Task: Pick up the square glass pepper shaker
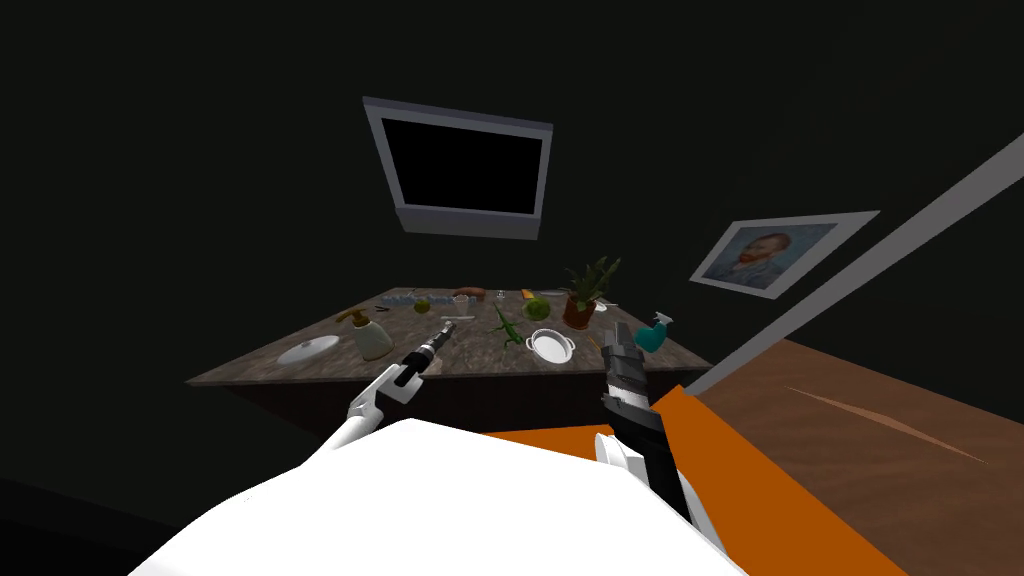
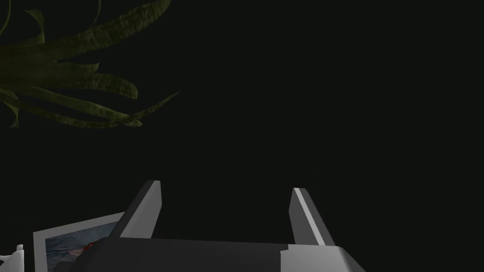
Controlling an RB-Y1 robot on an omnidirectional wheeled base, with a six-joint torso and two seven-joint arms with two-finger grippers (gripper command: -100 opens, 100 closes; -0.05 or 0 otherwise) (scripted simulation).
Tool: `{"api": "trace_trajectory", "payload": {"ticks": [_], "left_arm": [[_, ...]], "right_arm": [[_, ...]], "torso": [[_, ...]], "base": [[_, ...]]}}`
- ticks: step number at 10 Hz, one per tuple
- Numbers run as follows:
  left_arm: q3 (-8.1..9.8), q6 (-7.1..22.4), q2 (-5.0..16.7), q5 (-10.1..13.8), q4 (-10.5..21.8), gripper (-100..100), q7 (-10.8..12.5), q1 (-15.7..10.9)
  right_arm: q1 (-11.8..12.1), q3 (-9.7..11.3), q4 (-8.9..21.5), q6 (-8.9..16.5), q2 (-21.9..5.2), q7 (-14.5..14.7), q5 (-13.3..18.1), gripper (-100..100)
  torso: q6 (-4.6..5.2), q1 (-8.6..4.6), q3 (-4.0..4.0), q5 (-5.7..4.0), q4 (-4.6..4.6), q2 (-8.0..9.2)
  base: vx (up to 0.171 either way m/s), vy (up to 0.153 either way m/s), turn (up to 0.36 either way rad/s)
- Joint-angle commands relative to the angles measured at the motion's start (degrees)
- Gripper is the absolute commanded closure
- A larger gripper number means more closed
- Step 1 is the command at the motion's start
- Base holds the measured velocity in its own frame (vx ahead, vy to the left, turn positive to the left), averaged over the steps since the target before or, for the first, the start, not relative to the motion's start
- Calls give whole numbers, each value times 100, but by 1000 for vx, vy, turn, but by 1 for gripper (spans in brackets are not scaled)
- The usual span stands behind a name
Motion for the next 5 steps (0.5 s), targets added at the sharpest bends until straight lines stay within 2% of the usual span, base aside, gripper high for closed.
{"api": "trace_trajectory", "payload": {"ticks": [1,5], "left_arm": [[24,99,94,-105,242,-100,-109,-54],[40,367,381,-278,710,-100,-253,-262]], "right_arm": [[0,0,0,0,0,0,0,0],[0,0,0,0,0,0,0,0]], "torso": [[0,0,0,0,0,0],[-1,3,2,0,1,3]], "base": [[15,-35,-72],[11,-33,-60]]}}
